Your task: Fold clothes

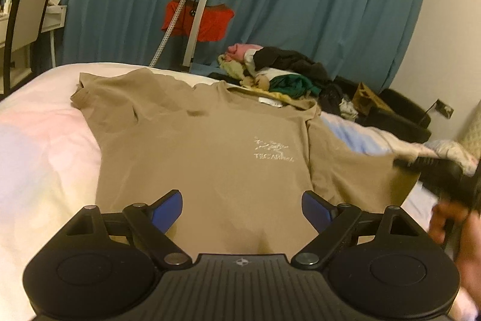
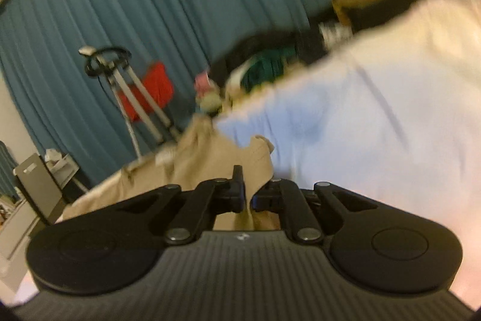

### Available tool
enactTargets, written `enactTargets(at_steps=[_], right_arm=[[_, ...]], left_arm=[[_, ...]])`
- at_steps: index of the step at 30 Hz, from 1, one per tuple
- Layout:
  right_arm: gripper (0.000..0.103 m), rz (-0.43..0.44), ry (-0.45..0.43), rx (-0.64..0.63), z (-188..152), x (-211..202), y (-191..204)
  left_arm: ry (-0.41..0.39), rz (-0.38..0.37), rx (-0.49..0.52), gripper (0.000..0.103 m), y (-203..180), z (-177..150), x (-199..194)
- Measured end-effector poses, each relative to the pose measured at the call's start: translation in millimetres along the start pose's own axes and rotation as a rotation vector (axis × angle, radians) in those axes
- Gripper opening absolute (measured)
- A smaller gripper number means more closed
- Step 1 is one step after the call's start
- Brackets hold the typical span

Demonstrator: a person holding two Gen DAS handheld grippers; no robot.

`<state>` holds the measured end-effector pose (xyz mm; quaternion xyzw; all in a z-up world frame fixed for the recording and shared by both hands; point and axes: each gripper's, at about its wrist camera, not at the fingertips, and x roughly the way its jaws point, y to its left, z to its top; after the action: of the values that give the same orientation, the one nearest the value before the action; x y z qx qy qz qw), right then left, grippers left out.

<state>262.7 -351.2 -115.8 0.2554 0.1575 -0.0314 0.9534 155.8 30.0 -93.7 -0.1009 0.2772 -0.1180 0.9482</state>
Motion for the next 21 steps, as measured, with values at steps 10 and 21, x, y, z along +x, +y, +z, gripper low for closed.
enactTargets(at_steps=[10, 21], right_arm=[[0.007, -0.296, -0.066, -0.305, 116, 96, -23], [0.013, -0.457, 0.072, -0.339, 58, 164, -80]], left_arm=[[0.001, -0.085, -0.049, 0.089, 6, -4, 21], [0.085, -0.067, -0.045, 0.089, 6, -10, 67]])
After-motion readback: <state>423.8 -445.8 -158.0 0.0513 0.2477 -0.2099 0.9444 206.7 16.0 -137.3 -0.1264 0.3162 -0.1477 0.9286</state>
